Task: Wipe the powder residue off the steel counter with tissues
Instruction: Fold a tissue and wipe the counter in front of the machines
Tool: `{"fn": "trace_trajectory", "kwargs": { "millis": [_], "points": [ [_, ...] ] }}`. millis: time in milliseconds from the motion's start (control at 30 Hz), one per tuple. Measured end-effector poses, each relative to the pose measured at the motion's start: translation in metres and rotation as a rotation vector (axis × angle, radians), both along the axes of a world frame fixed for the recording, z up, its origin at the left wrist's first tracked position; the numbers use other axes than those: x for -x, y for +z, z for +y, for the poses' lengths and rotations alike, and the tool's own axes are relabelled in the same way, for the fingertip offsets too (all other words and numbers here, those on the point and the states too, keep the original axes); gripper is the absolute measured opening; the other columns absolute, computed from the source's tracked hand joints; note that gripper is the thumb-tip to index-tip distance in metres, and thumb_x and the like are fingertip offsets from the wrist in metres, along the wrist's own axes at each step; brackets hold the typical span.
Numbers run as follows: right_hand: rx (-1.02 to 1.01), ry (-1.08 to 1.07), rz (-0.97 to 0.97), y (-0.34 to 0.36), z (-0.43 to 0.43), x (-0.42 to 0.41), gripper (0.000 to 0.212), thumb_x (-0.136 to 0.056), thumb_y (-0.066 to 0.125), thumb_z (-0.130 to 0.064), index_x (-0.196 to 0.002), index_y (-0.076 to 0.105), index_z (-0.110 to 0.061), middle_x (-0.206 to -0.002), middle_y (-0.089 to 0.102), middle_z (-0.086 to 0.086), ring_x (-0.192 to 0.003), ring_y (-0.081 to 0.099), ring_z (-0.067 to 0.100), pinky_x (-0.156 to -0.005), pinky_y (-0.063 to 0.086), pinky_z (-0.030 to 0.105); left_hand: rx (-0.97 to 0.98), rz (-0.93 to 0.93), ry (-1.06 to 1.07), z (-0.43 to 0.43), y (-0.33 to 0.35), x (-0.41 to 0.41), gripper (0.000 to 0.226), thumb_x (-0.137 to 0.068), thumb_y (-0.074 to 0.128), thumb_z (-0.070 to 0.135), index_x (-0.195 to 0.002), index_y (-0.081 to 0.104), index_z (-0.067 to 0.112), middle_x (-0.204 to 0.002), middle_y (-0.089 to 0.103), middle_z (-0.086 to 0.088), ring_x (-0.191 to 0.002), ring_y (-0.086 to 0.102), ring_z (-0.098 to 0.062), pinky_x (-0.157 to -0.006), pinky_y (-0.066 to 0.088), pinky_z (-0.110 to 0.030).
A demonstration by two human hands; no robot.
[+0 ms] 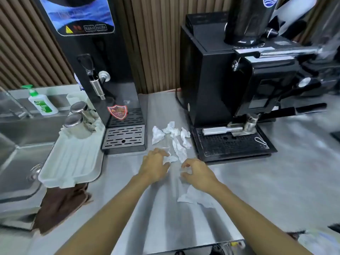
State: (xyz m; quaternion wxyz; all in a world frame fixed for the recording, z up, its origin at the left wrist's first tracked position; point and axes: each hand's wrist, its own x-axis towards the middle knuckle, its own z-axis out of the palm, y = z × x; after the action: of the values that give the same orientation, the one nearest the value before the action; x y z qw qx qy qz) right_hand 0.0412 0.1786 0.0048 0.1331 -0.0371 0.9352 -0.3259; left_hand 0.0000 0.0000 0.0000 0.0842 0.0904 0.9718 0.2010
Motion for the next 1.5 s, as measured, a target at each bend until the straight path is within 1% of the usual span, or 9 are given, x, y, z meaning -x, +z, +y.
{"fn": "trace_trajectory", "kwargs": {
  "millis": [333, 467, 567, 833, 1000, 1100, 1233, 1400, 1500],
  "points": [
    [-0.083, -0.007, -0.003, -0.01, 0.011, -0.016, 0.032, -0.091, 0.063, -0.032, -0.121, 0.059, -0.021, -0.124, 0.054, 0.001, -0.117, 0.049, 0.023, -0.094, 0.045, 0.037, 0.042, 0.126, 0.108, 0.026, -0.01, -0.008, 0.033, -0.094, 0.05, 0.033, -0.126, 0.055, 0.026, -0.135, 0.047, 0.005, -0.121, 0.037, -0.021, -0.095, 0.024, -0.032],
    [-0.195, 0.128, -0.062, -0.006, 0.016, -0.025, 0.057, -0.081, 0.073, -0.046, -0.13, 0.052, -0.027, -0.131, 0.046, 0.0, -0.122, 0.039, 0.023, -0.097, 0.037, 0.037, 0.133, 0.083, 0.162, 0.03, -0.016, -0.013, 0.037, -0.096, 0.047, 0.037, -0.131, 0.052, 0.029, -0.14, 0.042, 0.003, -0.125, 0.034, -0.023, -0.098, 0.024, -0.037],
    [-0.272, 0.238, -0.111, -0.008, 0.02, -0.03, 0.07, -0.076, 0.079, -0.041, -0.137, 0.047, -0.029, -0.136, 0.04, 0.001, -0.125, 0.033, 0.025, -0.1, 0.035, 0.04, 0.192, 0.023, 0.185, 0.034, -0.019, -0.017, 0.038, -0.097, 0.045, 0.034, -0.135, 0.049, 0.029, -0.144, 0.039, 0.0, -0.128, 0.034, -0.026, -0.102, 0.028, -0.043],
    [-0.058, 0.266, -0.033, -0.025, 0.045, -0.04, 0.026, -0.09, 0.054, 0.001, -0.109, 0.065, -0.012, -0.115, 0.054, 0.008, -0.112, 0.05, 0.026, -0.08, 0.047, 0.033, 0.013, -0.001, 0.37, 0.046, -0.029, -0.042, 0.023, -0.089, 0.058, 0.01, -0.111, 0.064, 0.008, -0.115, 0.058, -0.012, -0.102, 0.055, -0.028, -0.078, 0.046, -0.031],
    [0.227, 0.102, -0.022, -0.02, 0.079, -0.046, 0.022, -0.086, 0.055, 0.004, -0.097, 0.069, -0.01, -0.1, 0.059, 0.005, -0.086, 0.053, 0.017, -0.074, 0.044, 0.028, -0.135, -0.006, 0.421, 0.073, -0.017, -0.056, 0.004, -0.085, 0.067, 0.013, -0.088, 0.067, 0.012, -0.091, 0.068, -0.002, -0.08, 0.058, -0.013, -0.067, 0.037, -0.008],
    [0.373, -0.037, -0.009, -0.014, 0.113, -0.048, 0.021, -0.082, 0.058, 0.005, -0.091, 0.069, -0.011, -0.095, 0.063, 0.002, -0.086, 0.057, 0.016, -0.076, 0.047, 0.024, -0.229, 0.009, 0.374, 0.113, 0.0, -0.054, 0.008, -0.082, 0.069, 0.01, -0.08, 0.064, 0.016, -0.081, 0.065, 0.005, -0.077, 0.057, -0.01, -0.061, 0.033, 0.002],
    [0.488, -0.237, 0.063, -0.005, 0.171, -0.05, 0.018, -0.078, 0.064, 0.005, -0.083, 0.07, -0.011, -0.085, 0.067, -0.006, -0.08, 0.057, 0.0, -0.07, 0.04, 0.008, -0.346, -0.009, 0.26, 0.178, 0.014, -0.041, 0.009, -0.081, 0.069, 0.01, -0.076, 0.065, 0.017, -0.077, 0.064, 0.009, -0.074, 0.057, 0.0, -0.064, 0.036, 0.0],
    [0.513, -0.517, 0.153, -0.009, 0.252, -0.061, 0.015, -0.078, 0.068, 0.001, -0.082, 0.07, -0.013, -0.082, 0.07, -0.006, -0.072, 0.057, -0.001, -0.064, 0.038, 0.009, -0.393, -0.067, 0.091, 0.269, 0.023, -0.026, 0.008, -0.082, 0.069, 0.011, -0.077, 0.066, 0.016, -0.073, 0.061, 0.013, -0.066, 0.053, 0.005, -0.061, 0.037, -0.003],
    [0.568, -0.736, 0.167, -0.013, 0.298, -0.077, 0.017, -0.079, 0.068, 0.0, -0.081, 0.069, -0.018, -0.083, 0.069, -0.007, -0.076, 0.061, 0.007, -0.066, 0.044, 0.016, -0.434, -0.143, -0.03, 0.326, 0.023, -0.023, 0.003, -0.082, 0.069, 0.011, -0.081, 0.067, 0.013, -0.076, 0.064, 0.008, -0.068, 0.056, -0.002, -0.066, 0.042, -0.018]
  ]
}}
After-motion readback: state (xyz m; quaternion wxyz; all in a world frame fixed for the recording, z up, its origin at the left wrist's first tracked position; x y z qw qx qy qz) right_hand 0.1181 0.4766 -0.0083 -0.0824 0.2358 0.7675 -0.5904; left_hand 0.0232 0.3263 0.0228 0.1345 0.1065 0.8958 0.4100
